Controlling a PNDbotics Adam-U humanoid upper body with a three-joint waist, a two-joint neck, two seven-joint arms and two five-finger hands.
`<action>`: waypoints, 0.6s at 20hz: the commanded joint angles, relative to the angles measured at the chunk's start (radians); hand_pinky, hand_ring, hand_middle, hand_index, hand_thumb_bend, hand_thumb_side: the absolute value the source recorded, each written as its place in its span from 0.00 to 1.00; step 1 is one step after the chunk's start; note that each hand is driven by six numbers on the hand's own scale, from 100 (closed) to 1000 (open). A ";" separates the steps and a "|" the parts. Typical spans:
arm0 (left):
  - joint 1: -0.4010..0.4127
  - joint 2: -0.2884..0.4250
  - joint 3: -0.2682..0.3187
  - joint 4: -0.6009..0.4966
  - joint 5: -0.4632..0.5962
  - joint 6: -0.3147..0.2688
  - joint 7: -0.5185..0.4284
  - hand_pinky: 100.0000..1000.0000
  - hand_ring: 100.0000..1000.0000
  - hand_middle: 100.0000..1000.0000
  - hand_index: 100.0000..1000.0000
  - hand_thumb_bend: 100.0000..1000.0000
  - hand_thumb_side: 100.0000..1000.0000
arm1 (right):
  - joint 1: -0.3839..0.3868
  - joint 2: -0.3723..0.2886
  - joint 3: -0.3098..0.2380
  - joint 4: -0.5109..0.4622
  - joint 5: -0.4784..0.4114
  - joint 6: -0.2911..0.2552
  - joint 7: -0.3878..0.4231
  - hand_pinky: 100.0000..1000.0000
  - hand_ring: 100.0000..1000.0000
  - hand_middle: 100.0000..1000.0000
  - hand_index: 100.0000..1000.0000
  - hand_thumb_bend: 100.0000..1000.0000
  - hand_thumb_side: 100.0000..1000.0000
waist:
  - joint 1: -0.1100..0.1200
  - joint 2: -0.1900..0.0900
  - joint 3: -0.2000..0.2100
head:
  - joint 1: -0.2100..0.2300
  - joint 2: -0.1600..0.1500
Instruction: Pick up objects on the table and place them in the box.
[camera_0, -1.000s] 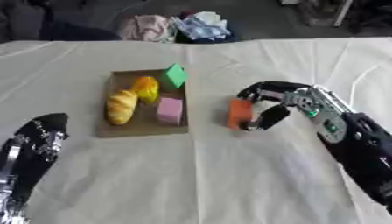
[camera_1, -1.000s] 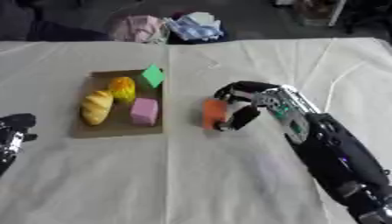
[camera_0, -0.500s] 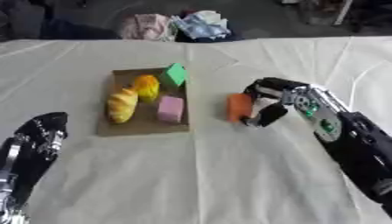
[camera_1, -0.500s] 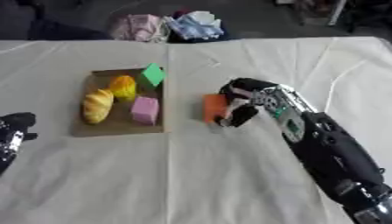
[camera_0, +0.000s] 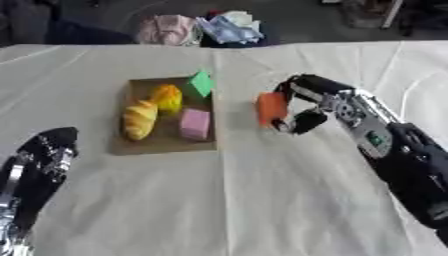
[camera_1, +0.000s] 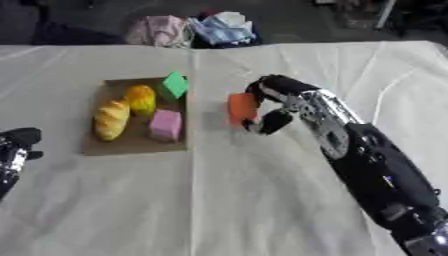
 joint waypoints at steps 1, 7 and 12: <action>-0.004 0.013 0.002 -0.014 -0.002 -0.001 0.000 0.73 0.81 0.70 0.72 0.07 0.54 | -0.057 -0.016 0.005 -0.045 -0.023 0.002 0.019 0.72 0.68 0.47 0.40 0.08 0.17 | -0.004 -0.024 0.000 | -0.003 0.002; -0.005 0.010 -0.001 -0.015 0.000 -0.002 -0.003 0.73 0.81 0.70 0.72 0.07 0.54 | -0.183 0.063 0.048 0.053 -0.003 -0.023 0.080 0.73 0.68 0.49 0.42 0.08 0.18 | 0.002 -0.024 0.013 | -0.014 0.001; -0.008 0.008 -0.003 -0.016 0.002 -0.002 -0.005 0.73 0.81 0.70 0.72 0.07 0.54 | -0.258 0.135 0.075 0.162 0.043 -0.074 0.138 0.75 0.71 0.52 0.44 0.08 0.19 | 0.003 -0.020 0.027 | -0.022 0.000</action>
